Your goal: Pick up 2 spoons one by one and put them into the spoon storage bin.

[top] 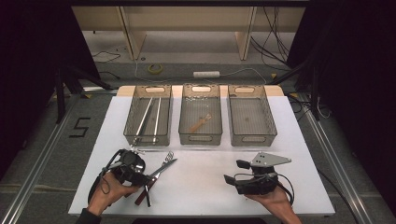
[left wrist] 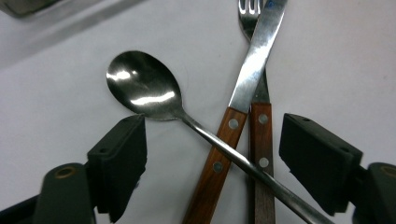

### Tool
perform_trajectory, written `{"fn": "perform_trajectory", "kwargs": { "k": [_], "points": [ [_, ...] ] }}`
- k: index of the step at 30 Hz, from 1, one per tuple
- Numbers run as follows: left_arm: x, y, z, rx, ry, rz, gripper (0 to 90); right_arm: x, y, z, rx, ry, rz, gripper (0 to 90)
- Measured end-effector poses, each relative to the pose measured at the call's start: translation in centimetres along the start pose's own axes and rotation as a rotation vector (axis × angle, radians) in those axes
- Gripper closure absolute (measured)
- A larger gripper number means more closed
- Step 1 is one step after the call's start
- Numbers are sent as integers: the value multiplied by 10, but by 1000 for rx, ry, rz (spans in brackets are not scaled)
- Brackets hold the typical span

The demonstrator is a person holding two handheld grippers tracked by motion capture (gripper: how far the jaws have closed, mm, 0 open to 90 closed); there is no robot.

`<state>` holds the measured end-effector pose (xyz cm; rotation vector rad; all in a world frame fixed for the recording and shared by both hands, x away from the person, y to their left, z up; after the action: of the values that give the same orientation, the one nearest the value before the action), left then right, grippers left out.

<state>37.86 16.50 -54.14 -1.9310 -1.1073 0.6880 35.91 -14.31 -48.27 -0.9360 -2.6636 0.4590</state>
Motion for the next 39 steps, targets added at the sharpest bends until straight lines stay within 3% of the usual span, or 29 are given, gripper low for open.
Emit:
{"fn": "perform_trajectory", "kwargs": {
  "k": [5, 15, 20, 39],
  "points": [
    [-1, 5, 7, 36, 8, 21, 290, 0, 0, 0, 3, 0, -1, 274],
    [3, 8, 13, 62, -9, 51, 424, 1, 0, 0, 4, -2, -1, 275],
    [5, 9, 20, 104, 8, 62, 491, 1, 1, 1, 4, -4, 0, 274],
    [8, 1, 27, 138, -8, 132, 671, 0, 1, 1, 8, -4, 1, 276]
  ]
}}
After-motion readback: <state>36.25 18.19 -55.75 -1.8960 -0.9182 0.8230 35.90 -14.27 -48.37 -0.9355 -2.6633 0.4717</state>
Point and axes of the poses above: each handheld gripper's, and its own axes: y roughly forward along the jaws, z roughly out of its underside, x roughly to its left, the point moved 10 cm from there along y, roughly forward along the jaws, and after that the axes turned 10 degrees about -x, right-handed, at the moved point
